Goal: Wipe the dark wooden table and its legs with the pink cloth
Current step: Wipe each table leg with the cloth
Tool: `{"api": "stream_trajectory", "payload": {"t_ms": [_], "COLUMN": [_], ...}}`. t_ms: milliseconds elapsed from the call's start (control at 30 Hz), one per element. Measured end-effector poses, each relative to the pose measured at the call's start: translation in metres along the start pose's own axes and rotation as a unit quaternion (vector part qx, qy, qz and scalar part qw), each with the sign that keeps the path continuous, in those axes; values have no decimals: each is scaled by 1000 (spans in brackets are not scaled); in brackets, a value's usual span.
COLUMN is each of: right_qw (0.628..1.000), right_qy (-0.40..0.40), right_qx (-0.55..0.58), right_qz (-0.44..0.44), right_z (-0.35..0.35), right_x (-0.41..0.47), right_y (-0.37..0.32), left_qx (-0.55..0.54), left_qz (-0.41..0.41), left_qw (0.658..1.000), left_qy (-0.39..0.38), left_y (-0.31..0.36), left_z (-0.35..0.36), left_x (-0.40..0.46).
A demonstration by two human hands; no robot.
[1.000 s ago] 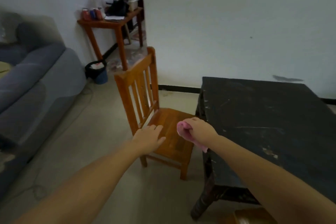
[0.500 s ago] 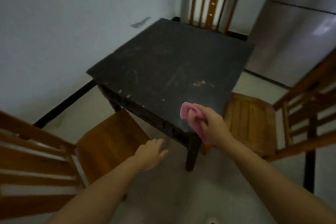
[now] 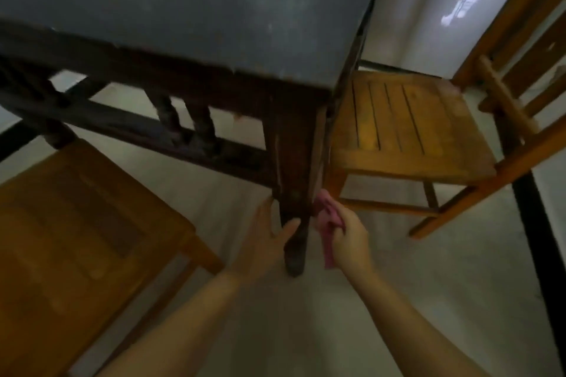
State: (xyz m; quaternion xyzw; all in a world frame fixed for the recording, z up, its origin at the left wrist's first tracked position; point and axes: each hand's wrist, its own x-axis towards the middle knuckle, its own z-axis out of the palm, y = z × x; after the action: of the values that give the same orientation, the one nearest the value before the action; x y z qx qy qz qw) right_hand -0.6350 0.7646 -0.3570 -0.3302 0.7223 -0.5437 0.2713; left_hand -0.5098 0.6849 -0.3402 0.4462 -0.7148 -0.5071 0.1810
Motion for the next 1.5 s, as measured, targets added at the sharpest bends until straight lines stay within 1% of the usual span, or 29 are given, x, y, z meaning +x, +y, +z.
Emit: {"api": "stream_trajectory", "payload": {"t_ms": [67,133,233,300,367,467,500,600,633,667,767,800,867,933,967,1000,1033,1100,1167,1233,1300,1333,1400,1433,1467,1500], "right_qw": [996,985,957,946,942,949,952,956,954,954,969,977,992,986,980,979,981,971,951,950,965,975,992,994,993,992], "right_qy": [28,51,55,36,37,72,72,9,-10,-10,46,61,59,54,65,76,88,96,96,126,143,130,85,70,61,67], "right_qx": [-14,5,34,48,60,89,104,153,169,176,135,120,104,137,154,161,166,202,229,188,115,91,87,85,80,79], "right_qz": [-88,-164,-282,-319,-328,-295,-279,-251,-248,-242,-202,-163,-47,80,110,95,48,-84,-183,-215,-189,-153,-37,21,58,73], "right_z": [26,46,74,89,98,98,94,84,84,88,104,106,107,107,104,101,98,90,90,98,111,115,121,122,123,123], "right_x": [8,11,8,2,-2,4,8,18,20,21,15,11,2,1,4,9,14,21,23,20,15,12,10,10,9,10], "right_y": [32,62,110,137,148,137,131,123,130,140,186,202,221,223,215,200,181,144,124,136,182,210,261,275,278,273], "left_qx": [-18,-47,-108,-123,-131,-134,-132,-111,-112,-115,-124,-126,-127,-121,-118,-115,-115,-115,-114,-111,-112,-114,-118,-118,-118,-117], "left_qz": [67,116,196,232,251,242,235,227,230,234,244,243,237,228,229,235,242,251,254,250,247,247,247,247,244,244], "left_qw": [998,992,973,963,956,958,960,964,964,962,958,959,960,964,964,962,961,958,956,958,958,959,958,958,958,959], "left_qy": [8,19,50,67,74,76,77,77,77,78,81,80,74,68,69,71,73,79,89,89,87,84,87,90,90,89], "left_y": [-18,-33,-50,-58,-63,-61,-60,-61,-62,-64,-64,-64,-62,-64,-66,-67,-69,-69,-68,-66,-66,-66,-67,-67,-67,-66], "left_z": [10,23,40,46,47,46,45,45,46,46,48,47,46,46,47,47,47,48,48,48,48,48,48,49,49,49], "left_x": [18,39,61,69,72,73,73,74,75,75,78,78,78,78,79,80,81,81,80,79,79,79,80,81,80,80]}}
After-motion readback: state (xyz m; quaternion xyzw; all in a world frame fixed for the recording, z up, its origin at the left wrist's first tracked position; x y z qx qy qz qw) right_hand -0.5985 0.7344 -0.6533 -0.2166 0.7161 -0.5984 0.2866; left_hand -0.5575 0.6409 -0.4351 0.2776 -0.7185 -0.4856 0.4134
